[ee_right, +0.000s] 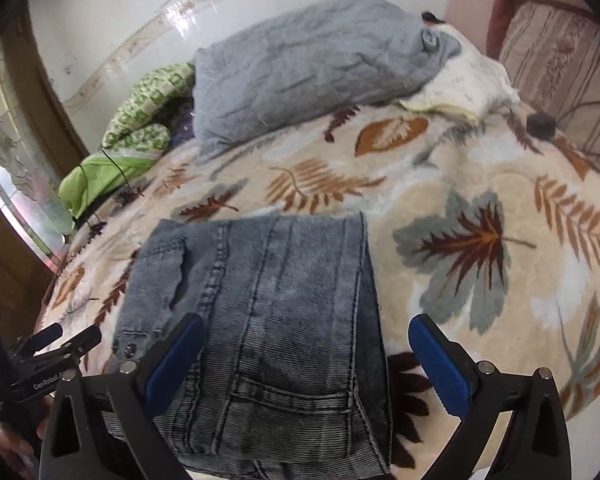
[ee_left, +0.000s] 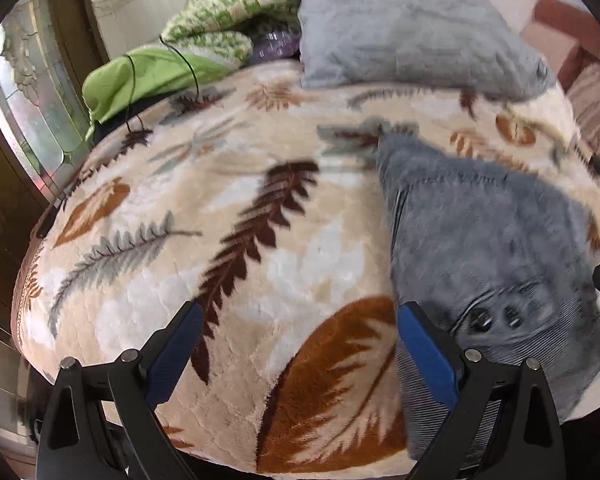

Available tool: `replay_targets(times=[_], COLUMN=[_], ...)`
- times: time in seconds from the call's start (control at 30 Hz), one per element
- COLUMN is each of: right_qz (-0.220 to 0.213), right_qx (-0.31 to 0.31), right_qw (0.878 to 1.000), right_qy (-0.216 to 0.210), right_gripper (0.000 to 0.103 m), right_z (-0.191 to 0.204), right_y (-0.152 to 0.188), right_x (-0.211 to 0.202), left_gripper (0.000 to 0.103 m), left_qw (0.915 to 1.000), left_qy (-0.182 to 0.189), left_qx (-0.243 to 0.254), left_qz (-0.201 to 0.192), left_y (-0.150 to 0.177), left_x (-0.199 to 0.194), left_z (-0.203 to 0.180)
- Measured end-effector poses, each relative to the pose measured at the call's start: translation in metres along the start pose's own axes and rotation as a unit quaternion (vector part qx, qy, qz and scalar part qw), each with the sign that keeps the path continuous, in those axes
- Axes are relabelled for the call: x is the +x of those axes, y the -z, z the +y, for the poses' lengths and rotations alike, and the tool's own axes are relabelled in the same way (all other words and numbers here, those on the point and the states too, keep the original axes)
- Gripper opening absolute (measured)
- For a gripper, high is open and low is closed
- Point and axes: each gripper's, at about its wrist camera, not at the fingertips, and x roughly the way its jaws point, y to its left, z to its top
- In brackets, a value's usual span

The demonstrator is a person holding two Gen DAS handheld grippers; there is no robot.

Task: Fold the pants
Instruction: 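Lower both grippers onto the folded jeans stack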

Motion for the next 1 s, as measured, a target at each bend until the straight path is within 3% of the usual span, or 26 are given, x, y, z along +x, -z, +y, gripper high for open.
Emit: replay_targets(times=[0.1, 0.23, 0.3, 0.4, 0.5, 0.73, 1.0], right_qz=[0.045, 0.043, 0.021, -0.052, -0.076, -0.014, 0.045], right_qx=[-0.01, -0.006, -0.006, -0.017, 0.0, 0.062, 0.121], right_qw=[0.999, 0.999, 1.0, 0.998, 0.997, 0.997, 0.987], right_qy=[0.019, 0.014, 0.014, 0.006, -0.009, -0.045, -0.091], right_gripper=[0.103, 0.103, 0.103, 0.103, 0.103, 0.103, 0.103], right_z=[0.004, 0.002, 0.002, 0.004, 0.001, -0.023, -0.047], right_y=[0.007, 0.007, 0.004, -0.003, -0.006, -0.009, -0.009], right_x=[0.022, 0.024, 0.014, -0.013, -0.022, 0.0, 0.039], left_gripper=[0.098, 0.098, 0.098, 0.098, 0.098, 0.098, 0.098], left_qw=[0.9995, 0.9995, 0.9998, 0.9998, 0.9995, 0.9965, 0.9926], left_qy=[-0.019, -0.018, -0.019, -0.016, -0.005, 0.057, 0.113], left_qx=[0.017, 0.008, 0.007, 0.005, -0.003, 0.028, 0.042], left_qz=[0.021, 0.024, 0.007, -0.013, -0.031, -0.055, -0.019], left_y=[0.007, 0.009, 0.005, -0.005, -0.016, -0.033, -0.035], left_x=[0.015, 0.017, 0.01, 0.0, -0.007, -0.021, 0.009], left_z=[-0.004, 0.002, 0.005, 0.01, 0.014, -0.001, -0.018])
